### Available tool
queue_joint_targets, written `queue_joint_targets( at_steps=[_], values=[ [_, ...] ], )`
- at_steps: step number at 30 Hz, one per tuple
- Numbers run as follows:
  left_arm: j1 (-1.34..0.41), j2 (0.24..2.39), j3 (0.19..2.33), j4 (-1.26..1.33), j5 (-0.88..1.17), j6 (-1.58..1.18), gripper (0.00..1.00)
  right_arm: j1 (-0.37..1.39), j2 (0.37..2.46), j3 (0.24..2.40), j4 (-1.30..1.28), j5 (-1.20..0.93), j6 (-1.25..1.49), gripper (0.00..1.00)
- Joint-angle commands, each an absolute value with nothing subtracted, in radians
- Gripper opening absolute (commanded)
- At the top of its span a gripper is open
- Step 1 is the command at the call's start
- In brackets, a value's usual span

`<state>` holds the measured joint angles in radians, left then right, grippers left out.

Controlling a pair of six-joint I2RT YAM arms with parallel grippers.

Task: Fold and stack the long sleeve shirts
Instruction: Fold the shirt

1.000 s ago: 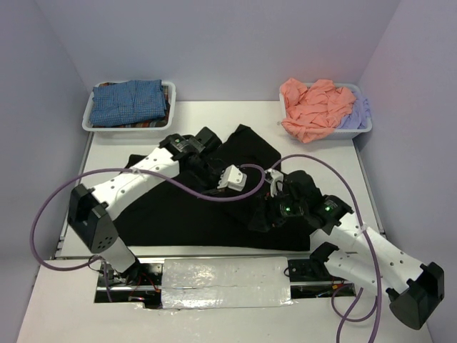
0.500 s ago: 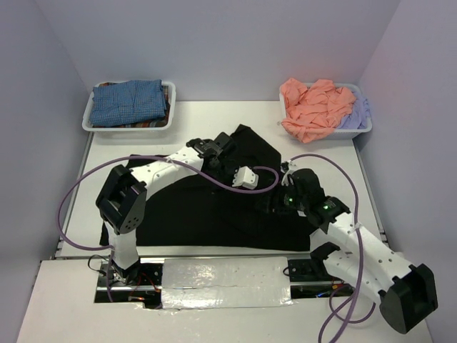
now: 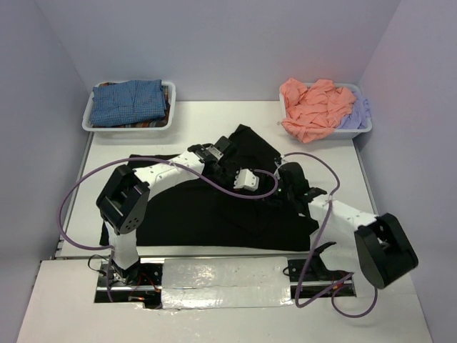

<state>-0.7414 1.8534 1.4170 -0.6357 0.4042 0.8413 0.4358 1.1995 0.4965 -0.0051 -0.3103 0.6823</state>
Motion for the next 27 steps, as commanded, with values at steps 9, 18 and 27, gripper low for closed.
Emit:
queue_joint_targets(
  at_steps=[9,18,27],
  values=[
    [-0.744,1.875,1.405,-0.578,0.426,0.778,0.0,0.448,1.426,0.509,0.276,-0.344,0.704,0.71],
    [-0.744,1.879,1.405,-0.594,0.41,0.79,0.0,0.457,1.497,0.517,0.284,-0.345,0.699,0.28],
    [-0.744,1.887,1.436,-0.586,0.416,0.755,0.0,0.504,1.231,0.497,0.111,-0.155,0.644,0.02]
  ],
)
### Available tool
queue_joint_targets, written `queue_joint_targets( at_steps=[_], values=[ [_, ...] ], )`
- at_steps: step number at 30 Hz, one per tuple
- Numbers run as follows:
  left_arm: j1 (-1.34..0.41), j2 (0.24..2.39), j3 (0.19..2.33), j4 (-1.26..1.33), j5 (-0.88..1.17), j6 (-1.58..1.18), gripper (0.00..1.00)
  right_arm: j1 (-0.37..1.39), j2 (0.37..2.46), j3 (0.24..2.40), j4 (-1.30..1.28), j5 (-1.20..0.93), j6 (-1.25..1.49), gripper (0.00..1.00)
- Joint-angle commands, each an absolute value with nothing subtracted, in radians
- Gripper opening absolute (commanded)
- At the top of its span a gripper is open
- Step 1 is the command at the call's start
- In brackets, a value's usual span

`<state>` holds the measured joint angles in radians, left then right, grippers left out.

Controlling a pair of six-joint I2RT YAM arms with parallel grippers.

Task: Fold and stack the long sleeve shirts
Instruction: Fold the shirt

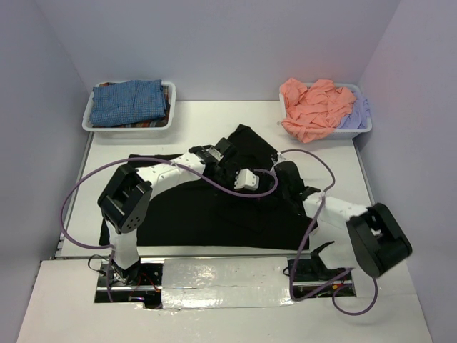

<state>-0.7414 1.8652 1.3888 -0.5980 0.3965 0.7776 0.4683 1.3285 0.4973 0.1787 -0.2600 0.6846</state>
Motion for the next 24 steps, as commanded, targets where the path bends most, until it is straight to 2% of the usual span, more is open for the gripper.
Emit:
queue_joint_targets(
  at_steps=[1,3,9,18,22,24],
  values=[
    [-0.744,1.888,1.439,-0.583,0.416,0.743,0.0,0.514,1.203,0.494,0.094,-0.137,0.643,0.02],
    [-0.746,1.89,1.45,-0.571,0.42,0.718,0.0,0.537,1.096,0.482,0.033,-0.085,0.655,0.01],
    [-0.761,1.922,1.483,-0.505,0.417,0.637,0.0,0.541,0.968,0.448,-0.106,-0.002,0.715,0.0],
    [-0.799,1.965,1.494,-0.399,0.263,0.574,0.0,0.538,1.012,0.48,-0.172,0.132,0.729,0.0],
    [-0.811,1.986,1.506,-0.368,0.116,0.558,0.0,0.535,1.049,0.497,-0.157,0.166,0.715,0.0],
    [-0.815,1.996,1.514,-0.368,0.083,0.548,0.0,0.535,1.096,0.508,-0.153,0.157,0.703,0.05]
  ],
)
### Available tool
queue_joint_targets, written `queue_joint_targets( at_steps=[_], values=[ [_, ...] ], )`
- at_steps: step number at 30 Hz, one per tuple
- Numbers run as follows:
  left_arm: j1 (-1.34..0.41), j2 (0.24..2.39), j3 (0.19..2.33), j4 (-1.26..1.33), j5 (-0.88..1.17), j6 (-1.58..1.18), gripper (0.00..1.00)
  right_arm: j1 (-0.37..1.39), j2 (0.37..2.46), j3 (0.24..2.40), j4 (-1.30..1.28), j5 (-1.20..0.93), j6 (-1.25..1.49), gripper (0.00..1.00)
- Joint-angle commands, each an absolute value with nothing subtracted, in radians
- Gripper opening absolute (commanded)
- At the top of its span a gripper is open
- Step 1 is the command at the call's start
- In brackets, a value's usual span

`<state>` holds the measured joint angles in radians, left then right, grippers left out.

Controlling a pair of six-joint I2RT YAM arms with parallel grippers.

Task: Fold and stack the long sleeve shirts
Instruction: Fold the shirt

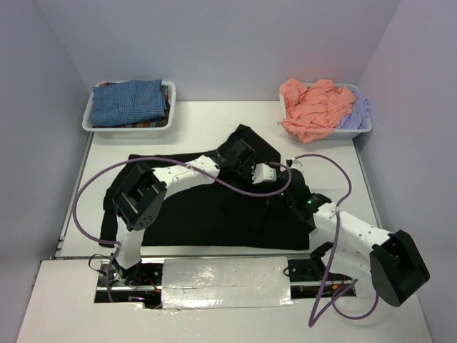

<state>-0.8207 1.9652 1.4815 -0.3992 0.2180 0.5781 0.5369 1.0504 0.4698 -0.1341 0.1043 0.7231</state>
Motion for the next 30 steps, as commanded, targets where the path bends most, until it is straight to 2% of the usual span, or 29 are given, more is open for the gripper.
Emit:
queue_joint_targets(
  at_steps=[1,4,5,7,8,9,10,11,12,20,25,27,30],
  values=[
    [-0.815,2.0,1.526,-0.373,0.068,0.545,0.0,0.535,1.113,0.521,-0.153,0.15,0.701,0.06],
    [-0.815,2.029,1.564,-0.422,0.057,0.543,0.08,0.535,1.155,0.538,-0.173,0.144,0.707,0.17],
    [-0.815,2.04,1.571,-0.442,0.055,0.54,0.19,0.535,1.157,0.538,-0.179,0.153,0.721,0.19],
    [-0.815,2.042,1.574,-0.451,0.066,0.538,0.33,0.531,1.144,0.535,-0.196,0.181,0.735,0.32],
    [-0.815,2.042,1.572,-0.453,0.078,0.534,0.47,0.529,1.129,0.532,-0.201,0.189,0.748,0.39],
    [-0.815,2.042,1.574,-0.454,0.08,0.526,0.52,0.528,1.12,0.532,-0.213,0.202,0.755,0.51],
    [-0.815,2.042,1.577,-0.454,0.077,0.511,0.58,0.526,1.111,0.532,-0.216,0.209,0.759,0.56],
    [-0.815,2.042,1.58,-0.453,0.068,0.503,0.6,0.528,1.094,0.532,-0.219,0.21,0.761,0.62],
    [-0.815,2.042,1.586,-0.456,0.061,0.497,0.62,0.526,1.083,0.532,-0.224,0.215,0.764,0.64],
    [-0.767,2.019,1.661,-0.544,0.173,0.423,0.66,0.477,0.956,0.505,-0.225,0.15,0.707,0.65],
    [-0.715,1.961,1.672,-0.61,0.225,0.367,0.66,0.416,0.882,0.497,-0.354,0.14,0.744,0.64],
    [-0.695,1.91,1.645,-0.63,0.232,0.364,0.65,0.387,0.867,0.485,-0.412,0.106,0.765,0.62],
    [-0.687,1.846,1.576,-0.684,0.254,0.357,0.65,0.339,0.858,0.469,-0.457,0.031,0.782,0.54]
  ],
)
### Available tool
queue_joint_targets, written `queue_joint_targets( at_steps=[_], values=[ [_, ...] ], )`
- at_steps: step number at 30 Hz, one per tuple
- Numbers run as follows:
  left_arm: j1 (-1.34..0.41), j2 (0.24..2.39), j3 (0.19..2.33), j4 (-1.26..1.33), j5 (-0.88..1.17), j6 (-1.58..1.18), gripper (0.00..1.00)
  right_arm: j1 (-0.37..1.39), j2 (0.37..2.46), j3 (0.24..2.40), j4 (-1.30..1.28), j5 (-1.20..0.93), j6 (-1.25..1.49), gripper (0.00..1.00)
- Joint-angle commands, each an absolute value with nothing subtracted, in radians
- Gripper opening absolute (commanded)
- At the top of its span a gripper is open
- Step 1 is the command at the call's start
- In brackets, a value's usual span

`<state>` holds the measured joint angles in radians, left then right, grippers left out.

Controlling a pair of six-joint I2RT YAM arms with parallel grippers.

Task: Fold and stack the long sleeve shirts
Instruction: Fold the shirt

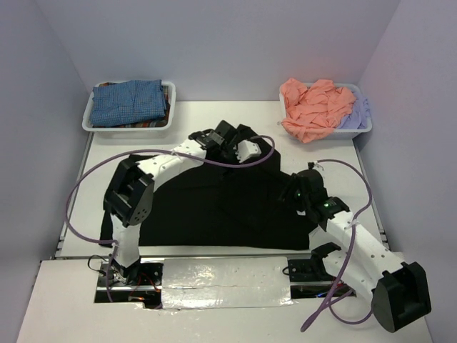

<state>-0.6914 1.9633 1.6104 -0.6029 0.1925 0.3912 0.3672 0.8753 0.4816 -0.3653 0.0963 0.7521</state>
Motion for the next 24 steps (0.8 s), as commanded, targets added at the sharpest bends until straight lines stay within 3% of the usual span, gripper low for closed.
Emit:
queue_joint_targets(
  at_steps=[1,4,9,15,24],
  values=[
    [-0.687,1.833,1.551,-0.722,0.271,0.36,0.64,0.339,0.854,0.466,-0.466,0.014,0.787,0.48],
    [-0.689,1.775,1.43,-0.753,0.357,0.408,0.63,0.339,0.833,0.446,-0.463,-0.11,0.814,0.46],
    [-0.762,1.603,1.143,-0.605,0.316,0.667,0.64,0.371,0.81,0.362,-0.396,-0.282,0.887,0.55],
    [-0.785,1.658,1.152,-0.537,0.238,0.745,0.65,0.402,0.896,0.354,-0.318,-0.311,0.893,0.61],
    [-0.796,1.73,1.169,-0.519,0.311,0.727,0.66,0.434,1.0,0.318,-0.184,-0.341,0.928,0.62]
  ],
)
